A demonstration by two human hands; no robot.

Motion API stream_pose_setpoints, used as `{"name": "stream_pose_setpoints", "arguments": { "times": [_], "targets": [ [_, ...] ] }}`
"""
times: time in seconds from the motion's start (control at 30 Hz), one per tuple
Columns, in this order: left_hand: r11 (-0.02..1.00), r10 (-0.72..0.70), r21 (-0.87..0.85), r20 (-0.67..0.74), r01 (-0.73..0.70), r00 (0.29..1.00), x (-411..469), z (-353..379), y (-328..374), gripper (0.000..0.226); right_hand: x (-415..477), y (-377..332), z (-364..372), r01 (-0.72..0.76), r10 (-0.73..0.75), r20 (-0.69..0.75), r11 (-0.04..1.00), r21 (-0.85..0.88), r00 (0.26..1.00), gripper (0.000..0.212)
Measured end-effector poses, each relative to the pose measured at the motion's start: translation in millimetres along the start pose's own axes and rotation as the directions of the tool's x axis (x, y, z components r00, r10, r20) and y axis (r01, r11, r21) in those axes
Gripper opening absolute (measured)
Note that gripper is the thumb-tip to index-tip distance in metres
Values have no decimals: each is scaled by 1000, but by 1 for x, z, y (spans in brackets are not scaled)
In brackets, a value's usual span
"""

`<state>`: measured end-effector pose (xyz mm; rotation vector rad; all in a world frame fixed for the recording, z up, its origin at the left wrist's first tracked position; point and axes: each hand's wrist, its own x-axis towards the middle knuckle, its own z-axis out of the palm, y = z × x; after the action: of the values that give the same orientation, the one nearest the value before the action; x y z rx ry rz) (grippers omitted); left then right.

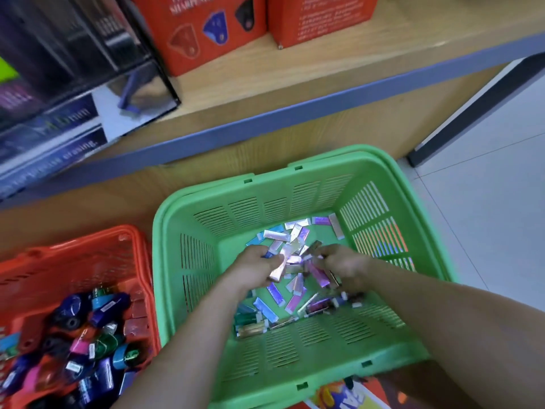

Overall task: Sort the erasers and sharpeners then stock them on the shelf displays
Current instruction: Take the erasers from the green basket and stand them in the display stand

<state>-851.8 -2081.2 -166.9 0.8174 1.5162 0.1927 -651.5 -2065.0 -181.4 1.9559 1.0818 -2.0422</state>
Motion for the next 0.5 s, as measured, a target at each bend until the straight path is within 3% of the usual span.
{"name": "stream_pose_setpoints", "arguments": {
  "times": [0.07,0.17,0.27,0.4,0.5],
  "targets": [
    [979,0,-204,9,2,1000,-20,0,9,31,-17,-20,-1,-18,-12,71,916,400,997,16],
    [921,71,-382,-27,-76,997,-54,7,27,26,-43,-46,10,54,-109,51,780,624,993,19],
    [855,136,-474,-186,-210,973,-86,12,44,19,-75,-71,28,162,-207,-18,705,690,978,18],
    [826,254,-391,-385,-406,887,-124,12,65,14,-116,-96,45,231,-344,-17,593,771,939,35],
    [813,341,-319,-417,-487,842,-154,10,80,10,-147,-110,50,382,-418,-121,627,679,900,29]
  ]
}}
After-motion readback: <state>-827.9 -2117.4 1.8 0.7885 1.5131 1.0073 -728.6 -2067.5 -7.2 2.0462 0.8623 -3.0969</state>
